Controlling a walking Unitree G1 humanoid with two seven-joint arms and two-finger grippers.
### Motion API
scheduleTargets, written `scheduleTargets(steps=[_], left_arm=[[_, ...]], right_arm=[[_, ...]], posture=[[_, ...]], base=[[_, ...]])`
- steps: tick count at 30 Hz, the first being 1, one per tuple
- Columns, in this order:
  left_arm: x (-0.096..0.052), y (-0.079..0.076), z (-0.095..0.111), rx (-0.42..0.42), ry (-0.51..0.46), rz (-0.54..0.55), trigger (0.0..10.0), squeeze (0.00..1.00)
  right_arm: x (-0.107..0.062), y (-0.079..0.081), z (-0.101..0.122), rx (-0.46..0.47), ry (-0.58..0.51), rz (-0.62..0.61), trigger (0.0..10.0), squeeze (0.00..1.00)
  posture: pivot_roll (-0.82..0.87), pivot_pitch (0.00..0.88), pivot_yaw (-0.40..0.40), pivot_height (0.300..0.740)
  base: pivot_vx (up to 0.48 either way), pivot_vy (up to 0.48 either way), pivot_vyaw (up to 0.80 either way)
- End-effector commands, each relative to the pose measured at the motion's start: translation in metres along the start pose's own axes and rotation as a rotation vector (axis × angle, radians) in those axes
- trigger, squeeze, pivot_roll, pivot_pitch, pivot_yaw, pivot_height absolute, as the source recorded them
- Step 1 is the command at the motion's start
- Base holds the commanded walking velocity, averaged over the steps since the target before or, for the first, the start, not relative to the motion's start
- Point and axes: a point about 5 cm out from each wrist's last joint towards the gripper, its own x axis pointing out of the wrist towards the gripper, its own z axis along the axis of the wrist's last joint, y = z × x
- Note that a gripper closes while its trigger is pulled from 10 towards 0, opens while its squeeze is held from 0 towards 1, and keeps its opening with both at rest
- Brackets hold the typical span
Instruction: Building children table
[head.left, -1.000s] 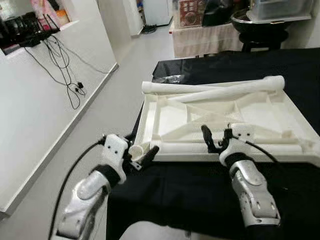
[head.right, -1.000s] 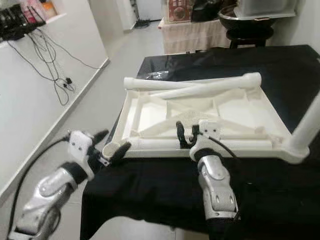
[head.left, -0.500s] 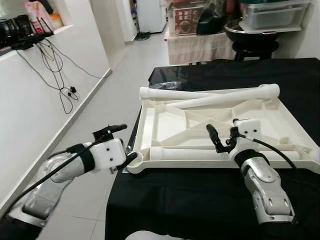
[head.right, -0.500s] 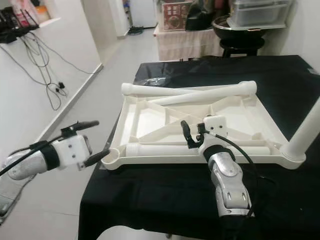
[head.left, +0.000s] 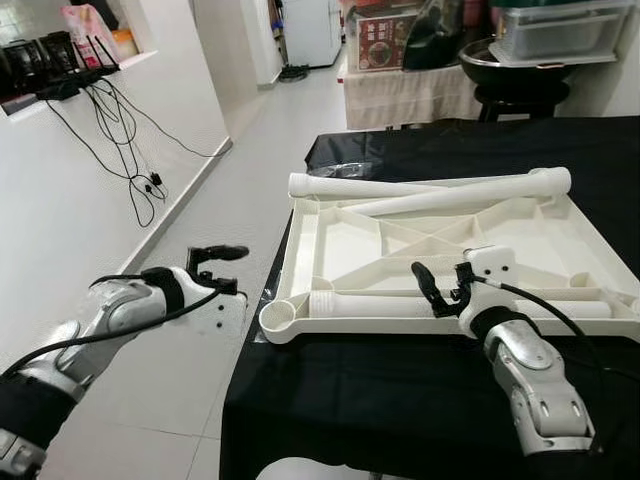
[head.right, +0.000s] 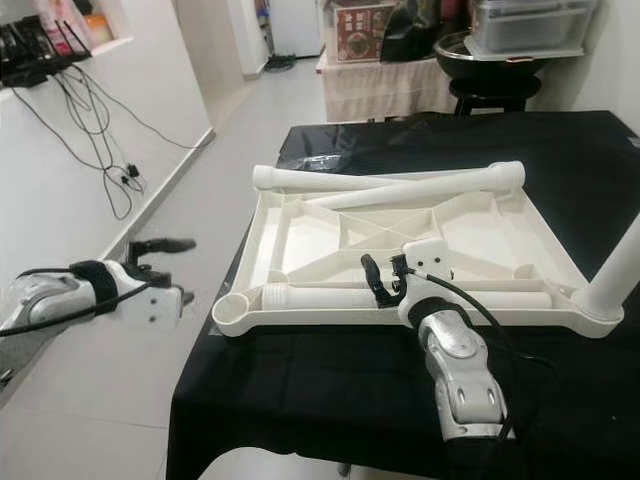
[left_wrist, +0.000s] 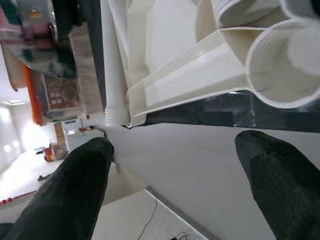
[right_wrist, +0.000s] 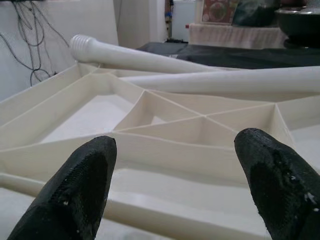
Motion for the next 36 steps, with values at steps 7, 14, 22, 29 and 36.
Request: scheduleTargets(steps=[7, 14, 22, 29, 36], left_arm=[[0.017, -0.002, -0.014, -0.011, 0.01, 0.051, 10.0, 0.0], [0.03, -0.002, -0.014, -0.017, -0.021, 0.053, 10.0, 0.0], [0.043, 0.001, -0.007, -0.026, -0.1, 0.051, 10.0, 0.0], [0.054, 0.017, 0.01, -0.069, -0.246, 0.066, 10.0, 0.0], [0.059, 0.021, 0.018, -0.068, -0.306, 0.034, 10.0, 0.0]], right_arm=[[-0.005, 0.004, 0.0, 0.001, 0.028, 0.013, 10.0, 0.0], [-0.014, 0.0, 0.001, -0.004, 0.044, 0.006, 10.0, 0.0], [-0.02, -0.003, 0.006, -0.008, 0.053, 0.003, 10.0, 0.0], [-0.027, -0.009, 0.014, -0.014, 0.059, -0.001, 10.0, 0.0], [-0.028, -0.01, 0.018, -0.015, 0.062, -0.003, 10.0, 0.0]], posture=[[-0.07, 0.117, 0.101, 0.74], [-0.09, 0.161, 0.1, 0.74], [-0.11, 0.204, 0.096, 0.74], [-0.13, 0.254, 0.094, 0.74], [-0.13, 0.259, 0.095, 0.74]], base=[[0.0, 0.0, 0.0], [0.0, 0.0, 0.0], [0.0, 0.0, 0.0], [0.0, 0.0, 0.0], [0.0, 0.0, 0.0]])
